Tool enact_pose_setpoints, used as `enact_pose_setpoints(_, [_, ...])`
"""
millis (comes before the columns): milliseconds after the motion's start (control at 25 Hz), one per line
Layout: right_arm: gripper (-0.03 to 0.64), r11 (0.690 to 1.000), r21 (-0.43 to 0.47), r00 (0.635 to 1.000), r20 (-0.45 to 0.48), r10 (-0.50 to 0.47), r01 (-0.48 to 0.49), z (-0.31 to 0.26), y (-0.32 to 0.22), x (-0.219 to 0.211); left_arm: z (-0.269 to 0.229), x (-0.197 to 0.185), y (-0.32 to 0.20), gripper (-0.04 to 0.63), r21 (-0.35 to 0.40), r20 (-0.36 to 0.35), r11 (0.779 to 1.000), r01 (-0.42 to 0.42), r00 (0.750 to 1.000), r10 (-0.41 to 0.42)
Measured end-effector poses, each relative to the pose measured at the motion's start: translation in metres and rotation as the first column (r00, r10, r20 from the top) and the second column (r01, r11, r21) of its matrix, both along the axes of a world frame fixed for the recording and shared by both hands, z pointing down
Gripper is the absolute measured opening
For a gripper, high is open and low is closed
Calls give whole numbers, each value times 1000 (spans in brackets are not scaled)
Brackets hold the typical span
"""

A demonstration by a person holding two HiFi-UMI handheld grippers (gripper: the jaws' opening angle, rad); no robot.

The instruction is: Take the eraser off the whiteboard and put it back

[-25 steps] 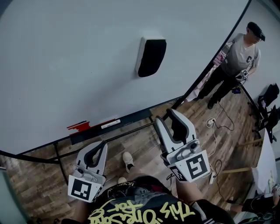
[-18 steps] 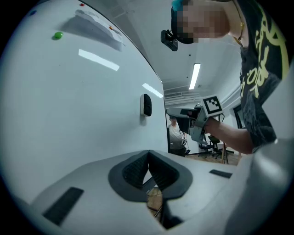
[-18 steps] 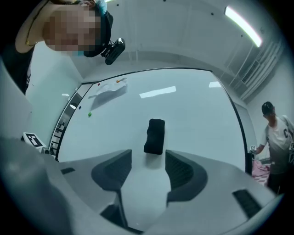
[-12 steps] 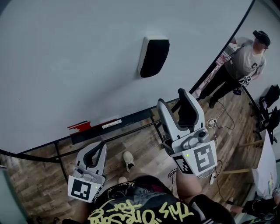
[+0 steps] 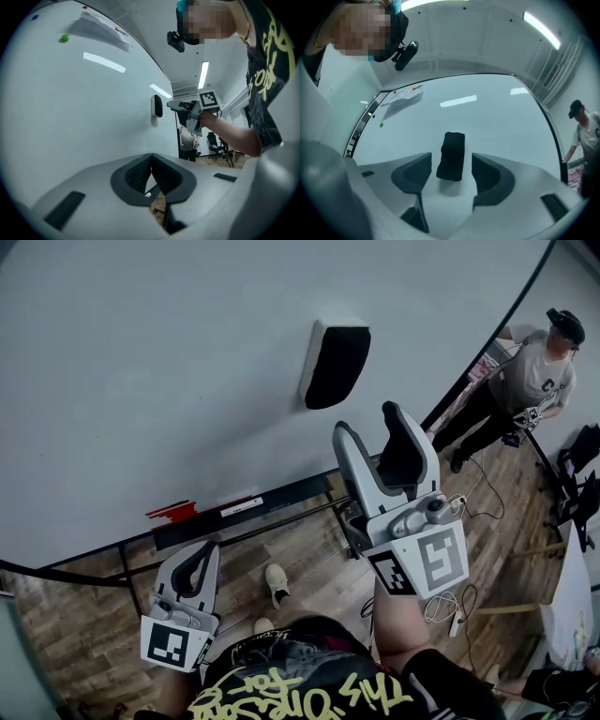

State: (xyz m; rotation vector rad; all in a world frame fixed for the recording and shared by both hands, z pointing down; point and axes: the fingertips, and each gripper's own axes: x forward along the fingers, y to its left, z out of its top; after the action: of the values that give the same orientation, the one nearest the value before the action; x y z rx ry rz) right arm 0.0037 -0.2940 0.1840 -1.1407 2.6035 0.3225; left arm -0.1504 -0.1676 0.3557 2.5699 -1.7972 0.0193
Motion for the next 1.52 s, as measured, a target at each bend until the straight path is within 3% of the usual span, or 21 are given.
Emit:
enact_pose_setpoints(1120, [262,1000,-23,1000,19,20,-19,-7,-43,-37,3,-13,6,8,-24,16,998,61,998,-61])
enact_pose_setpoints(1520, [262,998,0,998,10,67,-67,-8,-52,-43,2,-21,9,8,-23,22,995,95,995,-95])
